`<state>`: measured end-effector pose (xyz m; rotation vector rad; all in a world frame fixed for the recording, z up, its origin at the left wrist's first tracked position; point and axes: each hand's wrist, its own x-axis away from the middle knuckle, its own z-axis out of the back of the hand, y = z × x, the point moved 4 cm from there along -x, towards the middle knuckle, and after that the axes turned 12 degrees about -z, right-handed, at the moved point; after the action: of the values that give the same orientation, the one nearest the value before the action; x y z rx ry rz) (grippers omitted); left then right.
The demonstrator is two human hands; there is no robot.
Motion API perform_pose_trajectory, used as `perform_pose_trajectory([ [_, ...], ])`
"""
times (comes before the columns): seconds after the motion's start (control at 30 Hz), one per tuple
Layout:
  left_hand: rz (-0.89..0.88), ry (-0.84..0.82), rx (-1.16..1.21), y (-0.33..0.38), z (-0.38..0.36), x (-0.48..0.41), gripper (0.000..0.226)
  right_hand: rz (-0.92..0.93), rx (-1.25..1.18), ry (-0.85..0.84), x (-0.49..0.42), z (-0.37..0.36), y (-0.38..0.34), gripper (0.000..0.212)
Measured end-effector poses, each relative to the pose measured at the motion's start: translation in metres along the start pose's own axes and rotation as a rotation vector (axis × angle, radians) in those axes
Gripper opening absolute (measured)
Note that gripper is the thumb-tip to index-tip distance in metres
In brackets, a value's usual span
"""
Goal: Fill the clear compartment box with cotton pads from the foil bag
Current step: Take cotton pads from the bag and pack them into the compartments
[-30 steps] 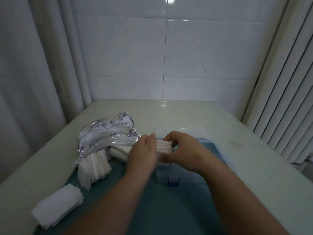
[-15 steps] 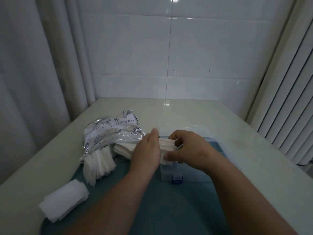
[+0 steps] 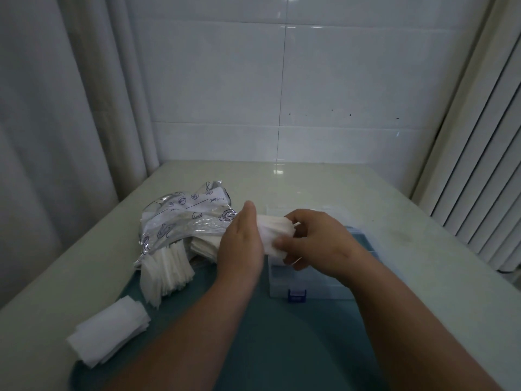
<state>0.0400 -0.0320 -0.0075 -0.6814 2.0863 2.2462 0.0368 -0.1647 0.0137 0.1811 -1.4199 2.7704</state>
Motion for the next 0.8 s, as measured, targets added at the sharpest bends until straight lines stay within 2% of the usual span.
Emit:
perform_pose_trajectory([
  [0.07, -0.007, -0.023, 0.049, 0.0012, -0.0017, 0.0019, 0.076, 0.011, -0.020, 0.011, -0.0006, 0.0014, -0.0003, 0.022],
  [0.1, -0.023, -0.031, 0.056, 0.0005, -0.0020, 0.0020, 0.076, 0.019, -0.023, 0.014, -0.0006, 0.0017, -0.0005, 0.022],
  [0.23, -0.177, -0.056, -0.044, 0.0045, -0.0010, 0.0023, 0.030, 0.011, -0.070, 0.002, -0.0002, 0.0030, -0.0007, 0.016],
  [0.33, -0.258, -0.036, -0.127, 0.0043, 0.0013, 0.0004, 0.021, 0.008, -0.102, -0.013, 0.0023, 0.0033, -0.0032, 0.023],
  [0.43, -0.264, -0.034, -0.158, 0.0021, 0.0016, -0.0008, 0.022, 0.004, -0.037, -0.026, 0.0045, 0.0007, -0.0039, 0.029],
  [0.53, -0.258, -0.034, -0.131, 0.0013, 0.0004, 0.0009, 0.024, 0.002, 0.004, -0.017, 0.0040, 0.0010, -0.0031, 0.025],
  [0.67, -0.013, -0.106, 0.056, -0.0034, -0.0025, 0.0019, 0.041, 0.054, 0.022, 0.053, 0.0036, 0.0065, -0.0031, 0.019],
  [0.73, -0.017, -0.149, -0.043, -0.0013, -0.0024, 0.0021, 0.046, 0.077, 0.092, 0.092, 0.0033, 0.0068, -0.0032, 0.021],
  [0.8, -0.106, -0.099, -0.179, 0.0008, 0.0007, -0.0002, 0.039, 0.088, 0.121, 0.077, 0.0019, 0.0040, -0.0018, 0.025],
])
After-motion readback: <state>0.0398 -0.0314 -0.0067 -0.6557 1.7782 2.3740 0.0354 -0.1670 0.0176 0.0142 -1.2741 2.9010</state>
